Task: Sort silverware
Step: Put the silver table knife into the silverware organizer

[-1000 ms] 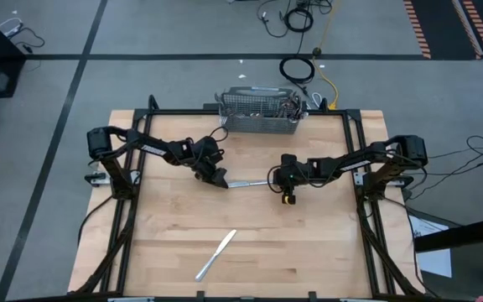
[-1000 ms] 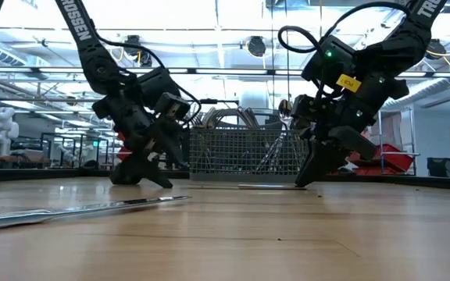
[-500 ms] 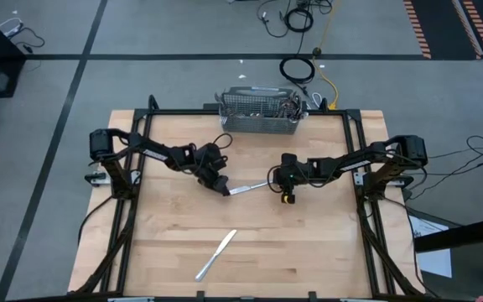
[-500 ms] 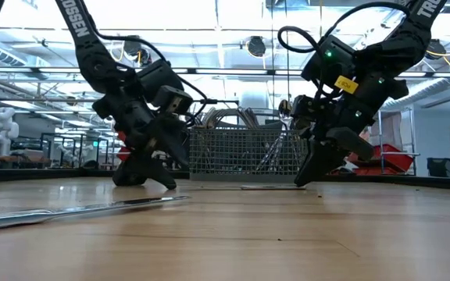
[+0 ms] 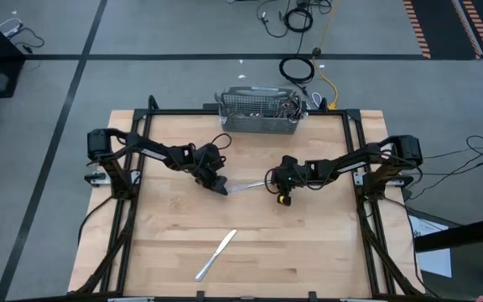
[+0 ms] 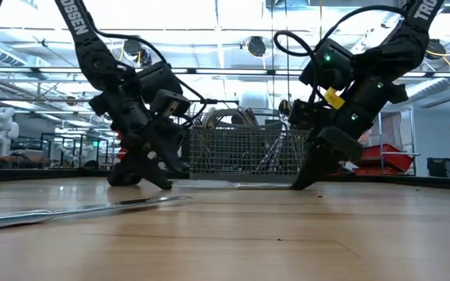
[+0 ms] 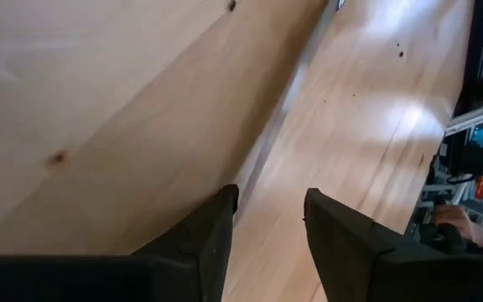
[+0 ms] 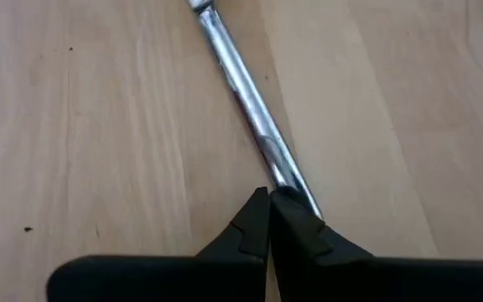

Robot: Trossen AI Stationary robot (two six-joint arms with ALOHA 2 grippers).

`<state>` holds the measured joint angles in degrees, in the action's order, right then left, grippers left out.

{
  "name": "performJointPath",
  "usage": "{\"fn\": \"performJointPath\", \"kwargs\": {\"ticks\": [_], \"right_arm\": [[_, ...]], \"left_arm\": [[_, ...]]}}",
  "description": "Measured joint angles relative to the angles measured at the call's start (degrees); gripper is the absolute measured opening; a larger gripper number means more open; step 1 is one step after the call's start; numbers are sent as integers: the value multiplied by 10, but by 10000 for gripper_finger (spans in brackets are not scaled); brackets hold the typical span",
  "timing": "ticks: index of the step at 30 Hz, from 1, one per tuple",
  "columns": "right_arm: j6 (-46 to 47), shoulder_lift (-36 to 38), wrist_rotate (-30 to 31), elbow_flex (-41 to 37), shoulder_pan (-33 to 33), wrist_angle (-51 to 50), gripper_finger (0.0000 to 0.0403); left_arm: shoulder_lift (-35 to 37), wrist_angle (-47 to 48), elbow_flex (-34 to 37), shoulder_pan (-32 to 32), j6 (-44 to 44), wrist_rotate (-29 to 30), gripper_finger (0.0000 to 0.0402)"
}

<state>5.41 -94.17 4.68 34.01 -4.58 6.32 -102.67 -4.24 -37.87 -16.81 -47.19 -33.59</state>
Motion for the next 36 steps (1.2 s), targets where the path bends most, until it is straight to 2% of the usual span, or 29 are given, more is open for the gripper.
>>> {"fn": "performJointPath", "kwargs": {"ticks": [10, 14, 24, 28, 36], "right_arm": [[40, 0, 8, -1, 17, 29, 1], [29, 9, -6, 31, 30, 30, 0], [30, 9, -3, 77, 28, -6, 0], [0, 9, -3, 108, 28, -54, 0], [-9, -12, -5, 111, 28, -74, 0]], "left_arm": [[3, 23, 0, -10, 28, -13, 156], [3, 25, 0, -10, 34, -13, 156], [6, 78, -1, -25, 161, -25, 156], [7, 92, -2, -39, 183, -29, 156], [8, 139, -2, -79, 194, -67, 156]]}}
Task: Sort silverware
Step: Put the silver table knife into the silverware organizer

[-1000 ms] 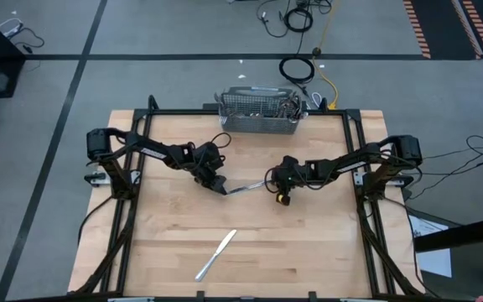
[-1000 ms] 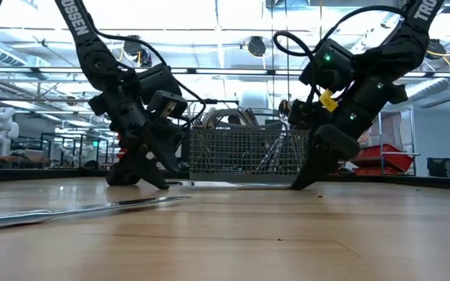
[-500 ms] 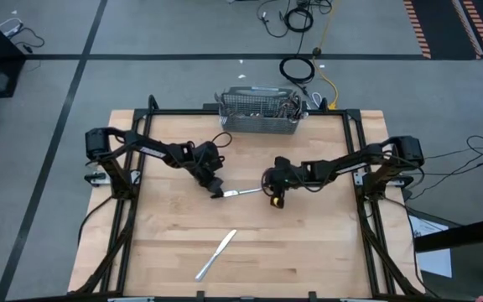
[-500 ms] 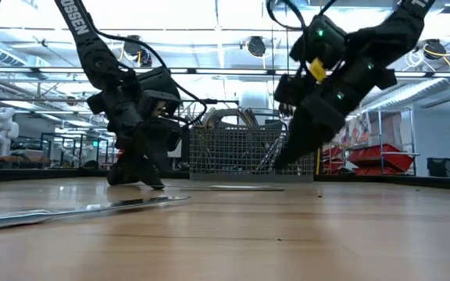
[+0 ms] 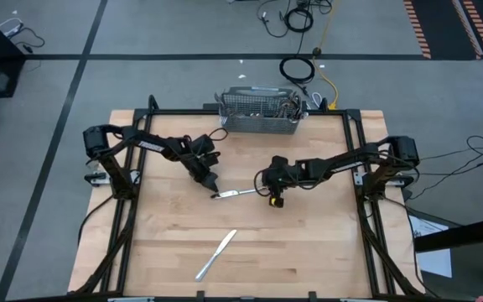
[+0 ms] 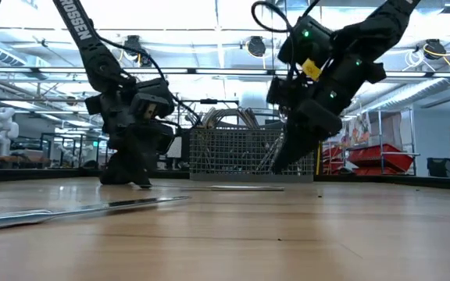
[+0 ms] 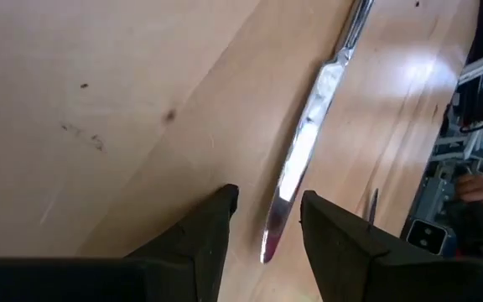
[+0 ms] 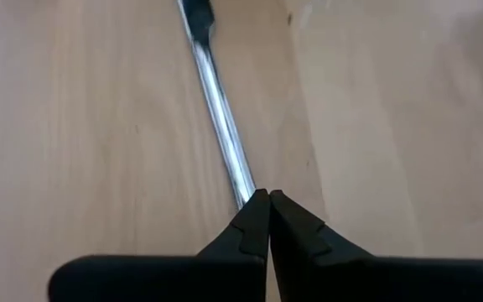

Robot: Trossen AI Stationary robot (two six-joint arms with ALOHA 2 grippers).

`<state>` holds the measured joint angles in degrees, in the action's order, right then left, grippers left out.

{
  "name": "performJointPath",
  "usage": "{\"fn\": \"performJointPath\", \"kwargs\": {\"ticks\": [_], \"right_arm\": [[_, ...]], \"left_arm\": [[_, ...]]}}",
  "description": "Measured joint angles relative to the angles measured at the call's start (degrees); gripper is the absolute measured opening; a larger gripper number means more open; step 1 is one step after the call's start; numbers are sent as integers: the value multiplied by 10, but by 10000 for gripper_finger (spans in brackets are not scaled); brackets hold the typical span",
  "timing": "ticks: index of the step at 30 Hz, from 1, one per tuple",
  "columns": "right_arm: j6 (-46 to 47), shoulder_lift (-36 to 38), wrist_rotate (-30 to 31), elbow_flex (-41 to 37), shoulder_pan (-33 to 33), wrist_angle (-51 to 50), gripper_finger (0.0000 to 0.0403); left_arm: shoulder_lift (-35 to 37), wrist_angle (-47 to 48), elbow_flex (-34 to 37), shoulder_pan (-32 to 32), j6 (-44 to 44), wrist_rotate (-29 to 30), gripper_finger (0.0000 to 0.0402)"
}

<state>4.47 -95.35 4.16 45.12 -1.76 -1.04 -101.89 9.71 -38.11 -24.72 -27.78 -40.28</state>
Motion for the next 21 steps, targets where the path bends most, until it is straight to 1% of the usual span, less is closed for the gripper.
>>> {"fn": "performJointPath", "kwargs": {"ticks": [4, 6, 9, 11, 12, 14, 17, 21], "right_arm": [[-21, -14, 0, 0, 0, -1, 0], [-24, -17, 0, 0, 0, 0, 0], [-26, -18, 0, 0, 0, 3, 0], [-28, -18, 0, 0, 0, 8, 0], [-28, -18, 0, 0, 0, 9, 0], [-28, -18, 0, 0, 0, 13, 0], [-28, -18, 0, 0, 0, 19, 0], [-28, -18, 0, 0, 0, 22, 0]], "left_arm": [[24, 46, 3, -23, 14, -17, 157], [52, 95, 8, -36, 20, -13, 157], [107, 191, 14, -53, 28, 21, 157], [152, 246, 20, -56, 27, 69, 157], [175, 269, 28, -56, 17, 83, 157], [223, 281, 49, -52, -20, 110, 157], [297, 274, 90, -34, -112, 118, 157], [381, 230, 131, -3, -226, 131, 157]]}}
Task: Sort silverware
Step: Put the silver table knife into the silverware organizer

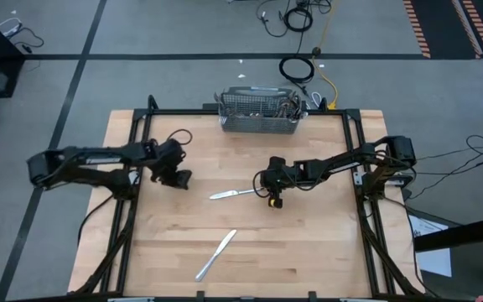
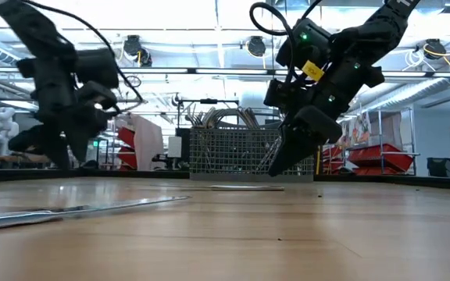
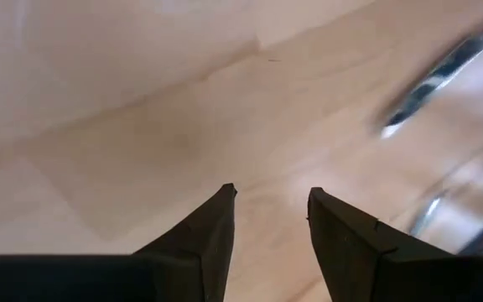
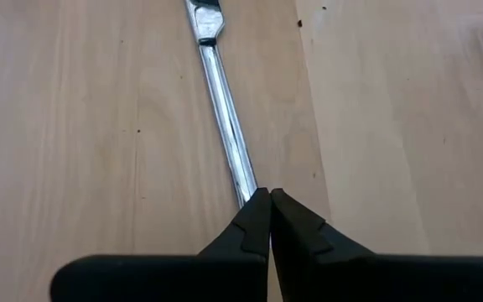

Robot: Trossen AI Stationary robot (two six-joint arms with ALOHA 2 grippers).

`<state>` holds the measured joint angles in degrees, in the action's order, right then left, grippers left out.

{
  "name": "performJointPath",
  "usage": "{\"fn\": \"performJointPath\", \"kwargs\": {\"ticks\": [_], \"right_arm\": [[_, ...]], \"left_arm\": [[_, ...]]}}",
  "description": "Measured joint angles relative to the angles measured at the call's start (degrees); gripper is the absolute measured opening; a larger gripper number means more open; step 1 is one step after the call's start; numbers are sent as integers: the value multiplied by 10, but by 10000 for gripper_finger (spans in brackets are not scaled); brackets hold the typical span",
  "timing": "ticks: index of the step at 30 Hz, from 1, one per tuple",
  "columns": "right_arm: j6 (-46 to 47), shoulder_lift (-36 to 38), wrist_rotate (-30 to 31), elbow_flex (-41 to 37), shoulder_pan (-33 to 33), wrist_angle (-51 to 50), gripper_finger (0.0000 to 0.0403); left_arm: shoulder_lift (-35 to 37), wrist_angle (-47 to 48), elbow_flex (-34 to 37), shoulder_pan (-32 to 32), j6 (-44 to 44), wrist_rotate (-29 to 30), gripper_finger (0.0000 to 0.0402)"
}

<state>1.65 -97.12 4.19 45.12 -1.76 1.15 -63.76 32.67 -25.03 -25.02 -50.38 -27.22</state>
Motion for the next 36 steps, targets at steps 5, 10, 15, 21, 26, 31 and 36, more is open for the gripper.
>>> {"fn": "performJointPath", "kwargs": {"ticks": [5, 10, 15, 21, 26, 31, 36], "right_arm": [[2, 0, 0, 0, 0, -4, 0], [4, 0, 0, 0, 0, -17, 0], [2, 0, 0, 0, 0, -22, 0], [-9, 0, -13, 0, 0, -22, 0], [-29, 0, -14, 0, 1, -21, 0], [-30, -18, -16, 0, 1, -16, 0], [-19, -46, -31, 2, 4, 13, 0]], "left_arm": [[76, -85, 28, 49, -153, 38, 157], [114, -123, 41, 109, -261, 113, 157], [123, -158, 65, 194, -360, 149, 157], [124, -167, 66, 306, -455, 246, 157], [123, -172, 66, 371, -522, 321, 157], [109, -172, 66, 406, -558, 372, 157], [90, -177, 66, 417, -572, 381, 157]]}}
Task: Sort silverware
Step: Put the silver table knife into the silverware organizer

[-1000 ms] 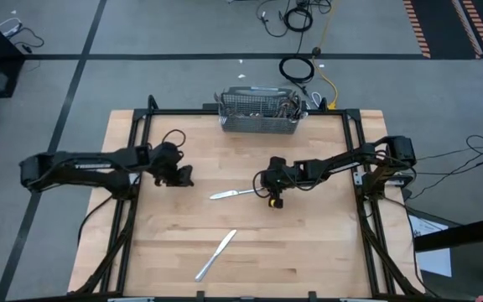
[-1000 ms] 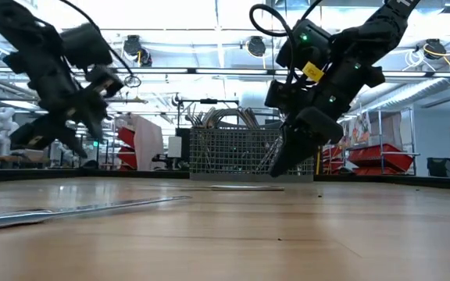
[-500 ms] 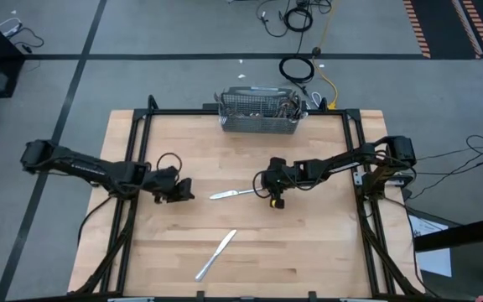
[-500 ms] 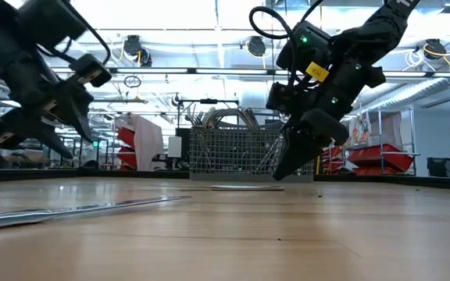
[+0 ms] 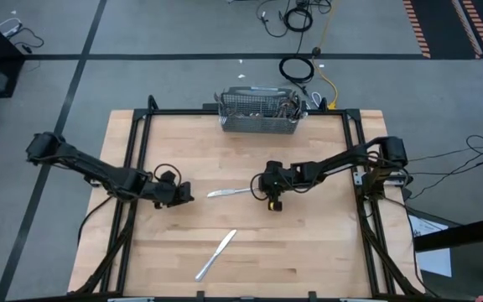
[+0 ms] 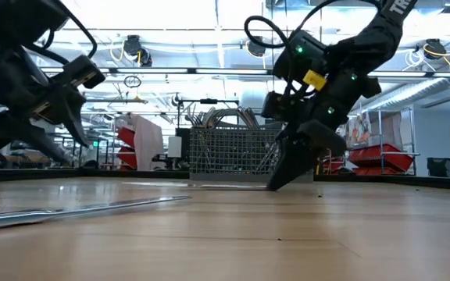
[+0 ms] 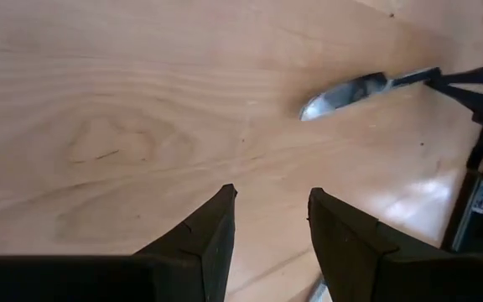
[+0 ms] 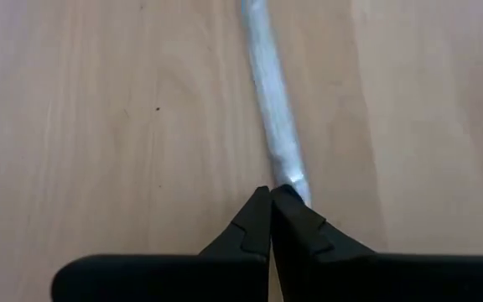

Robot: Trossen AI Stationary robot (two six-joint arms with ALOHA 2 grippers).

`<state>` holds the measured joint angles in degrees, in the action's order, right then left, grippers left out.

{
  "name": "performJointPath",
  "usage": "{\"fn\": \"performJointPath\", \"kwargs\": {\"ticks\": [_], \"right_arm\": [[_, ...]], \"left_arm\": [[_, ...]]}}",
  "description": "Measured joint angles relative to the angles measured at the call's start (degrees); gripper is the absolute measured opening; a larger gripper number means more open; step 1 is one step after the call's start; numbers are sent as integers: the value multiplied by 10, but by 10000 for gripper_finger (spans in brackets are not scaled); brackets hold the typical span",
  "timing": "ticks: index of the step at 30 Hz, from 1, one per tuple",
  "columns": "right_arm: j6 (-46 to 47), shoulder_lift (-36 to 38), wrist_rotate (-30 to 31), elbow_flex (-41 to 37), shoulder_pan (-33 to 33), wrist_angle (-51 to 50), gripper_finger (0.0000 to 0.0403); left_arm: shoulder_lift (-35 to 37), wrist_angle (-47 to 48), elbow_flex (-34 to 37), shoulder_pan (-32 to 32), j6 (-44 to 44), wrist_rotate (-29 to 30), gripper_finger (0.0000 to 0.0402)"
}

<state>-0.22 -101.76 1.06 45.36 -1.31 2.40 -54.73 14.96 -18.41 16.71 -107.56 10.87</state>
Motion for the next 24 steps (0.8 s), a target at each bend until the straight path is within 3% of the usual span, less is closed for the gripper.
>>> {"fn": "performJointPath", "kwargs": {"ticks": [8, 14, 24], "right_arm": [[16, -3, 2, -1, 2, 5, 0], [23, -4, 2, -1, 2, 6, 0], [26, -4, 2, -2, 2, 9, 0]], "left_arm": [[-55, 19, 3, 2, -31, 21, 157], [-97, -79, 37, 2, -53, 43, 157], [-125, -116, 39, -8, -150, 139, 157]]}}
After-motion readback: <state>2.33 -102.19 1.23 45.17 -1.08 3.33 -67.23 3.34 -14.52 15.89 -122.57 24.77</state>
